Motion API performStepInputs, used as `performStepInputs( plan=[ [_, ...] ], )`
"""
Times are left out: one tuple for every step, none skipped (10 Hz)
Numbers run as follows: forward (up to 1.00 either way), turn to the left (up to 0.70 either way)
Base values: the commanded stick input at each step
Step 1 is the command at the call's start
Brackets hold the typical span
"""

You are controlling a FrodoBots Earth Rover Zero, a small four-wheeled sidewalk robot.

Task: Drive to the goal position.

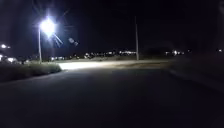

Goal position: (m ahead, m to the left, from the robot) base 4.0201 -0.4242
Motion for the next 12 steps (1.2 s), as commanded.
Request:
performStepInputs(
  plan=[
    [0.00,0.00],
    [0.00,0.00],
    [0.00,0.00],
    [0.70,0.00],
    [0.70,0.00],
    [0.70,0.00],
    [0.70,0.00],
    [0.70,0.00],
    [0.70,0.00],
    [0.70,0.00],
    [0.70,0.00],
    [0.70,0.00]
  ],
)
